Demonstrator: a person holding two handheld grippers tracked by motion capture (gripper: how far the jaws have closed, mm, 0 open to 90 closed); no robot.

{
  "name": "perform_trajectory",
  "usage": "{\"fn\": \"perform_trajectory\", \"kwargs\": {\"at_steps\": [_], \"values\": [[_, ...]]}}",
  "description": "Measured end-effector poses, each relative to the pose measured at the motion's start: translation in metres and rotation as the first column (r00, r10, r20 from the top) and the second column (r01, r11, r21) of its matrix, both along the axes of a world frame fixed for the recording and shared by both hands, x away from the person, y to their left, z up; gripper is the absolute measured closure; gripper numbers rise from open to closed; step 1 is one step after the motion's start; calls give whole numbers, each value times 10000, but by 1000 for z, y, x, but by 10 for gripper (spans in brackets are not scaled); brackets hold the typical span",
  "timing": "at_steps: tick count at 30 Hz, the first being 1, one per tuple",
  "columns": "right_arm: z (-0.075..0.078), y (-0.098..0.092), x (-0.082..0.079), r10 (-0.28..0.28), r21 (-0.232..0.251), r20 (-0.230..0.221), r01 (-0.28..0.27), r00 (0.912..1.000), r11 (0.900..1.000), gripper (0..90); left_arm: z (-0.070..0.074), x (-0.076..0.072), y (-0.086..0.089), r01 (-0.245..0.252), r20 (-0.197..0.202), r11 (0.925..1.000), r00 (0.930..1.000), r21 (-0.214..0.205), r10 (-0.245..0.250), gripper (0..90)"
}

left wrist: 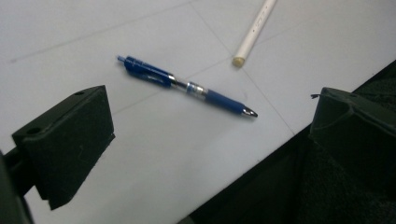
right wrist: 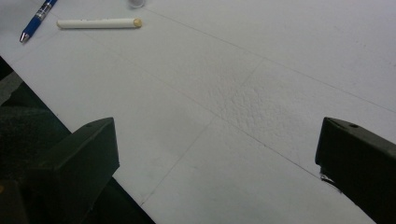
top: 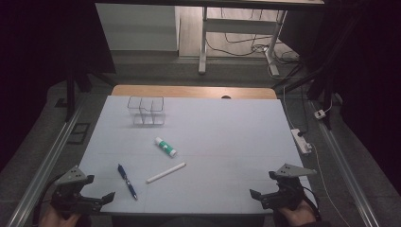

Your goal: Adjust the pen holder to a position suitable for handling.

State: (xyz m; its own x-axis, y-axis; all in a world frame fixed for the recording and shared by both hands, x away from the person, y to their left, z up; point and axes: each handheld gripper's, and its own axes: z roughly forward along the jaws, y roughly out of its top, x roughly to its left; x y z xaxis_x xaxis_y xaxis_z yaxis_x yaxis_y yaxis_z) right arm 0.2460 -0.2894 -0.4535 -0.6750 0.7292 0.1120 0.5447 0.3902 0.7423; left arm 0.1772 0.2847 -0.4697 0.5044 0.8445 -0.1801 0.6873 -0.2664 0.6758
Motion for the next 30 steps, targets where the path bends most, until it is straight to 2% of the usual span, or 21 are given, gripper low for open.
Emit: {"fn": "perform_trajectory", "kwargs": {"at_steps": [9, 16, 19, 30], "values": [[-1, 0, 1, 4, -10, -102, -5, 9999, 10000, 0, 1, 12, -3, 501, -20, 9985, 9987, -210, -502, 0], [-1, 0, 2, 37, -15, -182, -37, 9998, 10000, 0, -4, 30, -7, 1135, 43, 9924, 9935, -483, -1134, 0], [-1, 0, 2, 58, -16, -217, -59, 9997, 10000, 0, -5, 35, -7, 1215, 97, 9913, 9926, -513, -1211, 0], [-1, 0, 3, 114, -5, -317, -114, 9994, 9999, 0, -8, 59, -15, 1764, 355, 9842, 9838, -145, -1758, 11]]}}
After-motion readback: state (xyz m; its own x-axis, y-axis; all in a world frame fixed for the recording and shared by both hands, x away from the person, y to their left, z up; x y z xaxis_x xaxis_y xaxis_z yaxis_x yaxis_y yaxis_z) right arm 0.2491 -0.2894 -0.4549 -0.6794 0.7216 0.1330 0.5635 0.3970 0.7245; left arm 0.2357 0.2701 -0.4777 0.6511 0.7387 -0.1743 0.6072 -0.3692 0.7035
